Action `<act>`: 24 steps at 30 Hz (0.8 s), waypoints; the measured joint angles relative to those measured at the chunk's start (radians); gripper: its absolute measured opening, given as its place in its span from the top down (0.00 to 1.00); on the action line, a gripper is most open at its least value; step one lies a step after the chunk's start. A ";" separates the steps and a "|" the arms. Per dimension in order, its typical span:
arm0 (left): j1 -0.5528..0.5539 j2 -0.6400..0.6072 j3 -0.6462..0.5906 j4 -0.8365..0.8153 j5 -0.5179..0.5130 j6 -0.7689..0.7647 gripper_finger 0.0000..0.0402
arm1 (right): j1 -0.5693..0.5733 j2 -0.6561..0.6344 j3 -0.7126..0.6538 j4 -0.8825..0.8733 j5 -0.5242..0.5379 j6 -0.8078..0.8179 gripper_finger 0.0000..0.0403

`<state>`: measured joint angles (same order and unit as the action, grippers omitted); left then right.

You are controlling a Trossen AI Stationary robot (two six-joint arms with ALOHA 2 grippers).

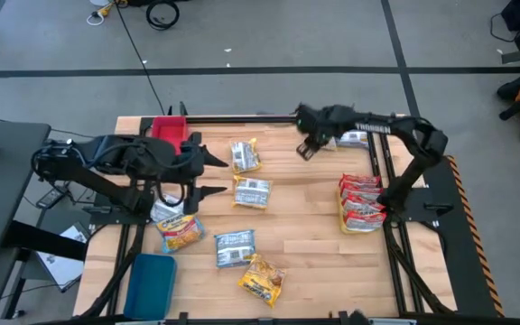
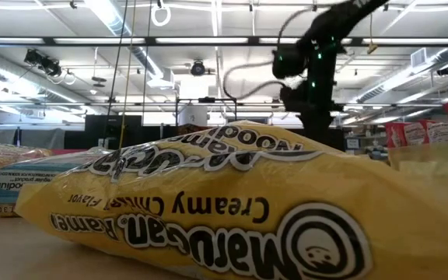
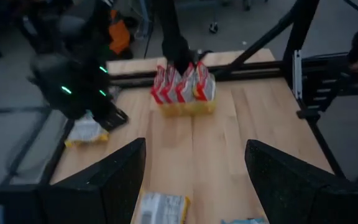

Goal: Sort Maruchan noodles
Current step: Put the yellow noodle pack into the pink bin

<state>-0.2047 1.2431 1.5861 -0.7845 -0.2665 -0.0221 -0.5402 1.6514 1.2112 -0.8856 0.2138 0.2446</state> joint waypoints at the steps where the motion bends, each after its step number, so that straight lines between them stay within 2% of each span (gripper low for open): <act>1: 0.000 -0.001 -0.006 0.000 -0.001 -0.020 0.31 | -0.043 0.010 -0.001 0.011 -0.024 0.010 0.67; 4: 0.010 -0.002 -0.009 -0.001 -0.015 -0.045 0.31 | -0.127 0.048 -0.001 0.086 -0.080 0.064 0.54; 7: 0.034 -0.013 -0.009 0.001 -0.015 -0.045 0.31 | -0.156 0.100 -0.001 0.164 -0.092 0.123 0.45; 11: 0.072 -0.019 -0.008 0.022 -0.010 -0.037 0.31 | -0.135 0.175 -0.001 0.193 -0.050 0.180 0.41; 19: 0.131 -0.028 -0.008 0.017 0.090 -0.010 0.31 | -0.047 0.274 0.005 0.132 0.099 0.245 0.49; 22: 0.131 -0.031 -0.008 0.015 0.092 0.007 0.31 | -0.017 0.269 0.000 0.123 0.153 0.245 0.61; 24: 0.128 -0.039 -0.008 0.008 0.092 0.009 0.31 | -0.005 0.256 -0.001 0.123 0.153 0.237 0.73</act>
<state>-0.0764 1.2039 1.5780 -0.7763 -0.1741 -0.0134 -0.5450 1.9073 1.2098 -0.7628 0.3668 0.4821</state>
